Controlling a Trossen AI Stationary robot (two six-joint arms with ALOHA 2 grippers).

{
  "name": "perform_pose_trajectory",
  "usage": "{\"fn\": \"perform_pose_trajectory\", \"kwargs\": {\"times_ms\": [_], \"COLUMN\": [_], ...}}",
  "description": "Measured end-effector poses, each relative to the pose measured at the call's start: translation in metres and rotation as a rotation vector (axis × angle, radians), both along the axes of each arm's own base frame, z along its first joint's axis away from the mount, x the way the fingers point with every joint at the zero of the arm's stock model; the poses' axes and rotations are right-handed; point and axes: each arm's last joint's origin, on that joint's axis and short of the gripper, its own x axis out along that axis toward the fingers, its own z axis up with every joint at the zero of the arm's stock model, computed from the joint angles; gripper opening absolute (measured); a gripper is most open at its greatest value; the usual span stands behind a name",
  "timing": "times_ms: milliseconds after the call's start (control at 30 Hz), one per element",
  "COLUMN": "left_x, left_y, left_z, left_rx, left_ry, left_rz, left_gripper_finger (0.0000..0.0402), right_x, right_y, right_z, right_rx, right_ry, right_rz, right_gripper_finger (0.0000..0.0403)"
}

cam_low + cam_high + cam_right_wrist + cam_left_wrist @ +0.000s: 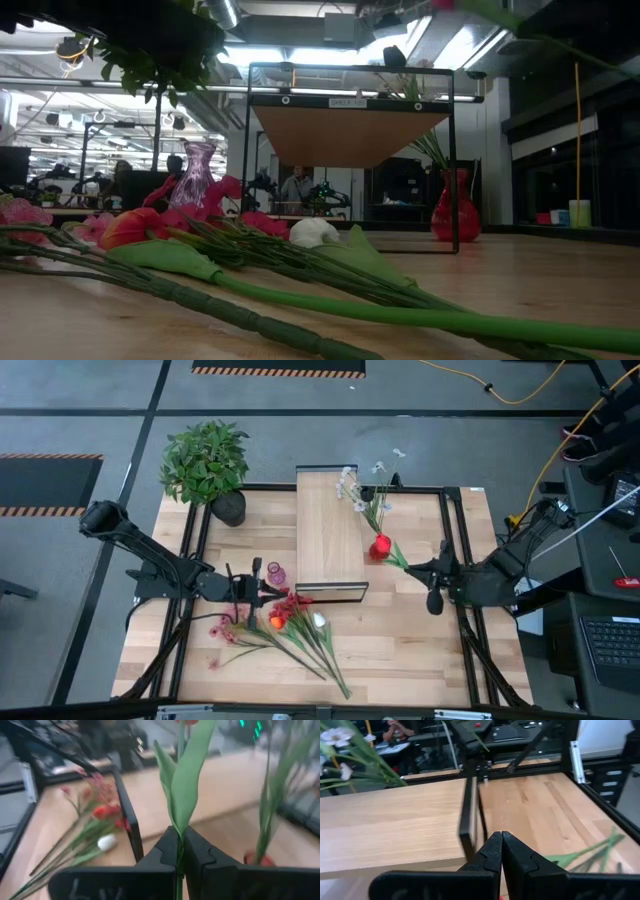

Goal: Pick and place flowers into a vace then onto a shelf
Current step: Put the red tulip into the red vase

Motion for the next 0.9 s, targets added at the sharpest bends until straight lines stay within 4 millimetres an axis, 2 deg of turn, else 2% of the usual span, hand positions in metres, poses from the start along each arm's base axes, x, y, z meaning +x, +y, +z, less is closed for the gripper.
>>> {"fn": "perform_pose_trajectory", "kwargs": {"times_ms": [200,400,533,667,900], "left_x": [0.003,0.005,0.005,0.005,0.005], "left_y": [0.009,0.014,0.013,0.013,0.013], "left_z": [0.0,0.0,0.0,0.0,0.0], "left_rx": [-0.006,-0.006,-0.006,-0.006,-0.006], "left_ry": [-0.001,-0.001,-0.001,0.0,0.0], "left_rz": [0.046,0.067,0.066,0.066,0.066], "left_gripper_finger": [0.0004,0.0004,0.0004,0.0004,0.0004], "right_x": [-0.01,-0.011,-0.01,-0.006,-0.001], "right_y": [-0.01,-0.02,-0.026,-0.034,-0.044], "right_z": [-0.007,-0.022,-0.034,-0.035,-0.025], "right_rx": [-0.146,-0.287,-0.346,-0.363,-0.409], "right_ry": [-0.169,-0.362,-0.482,-0.503,-0.576], "right_rz": [0.062,0.0,0.035,0.013,0.081], "right_gripper_finger": [0.0006,0.0005,0.0005,0.0005,0.0004]}}
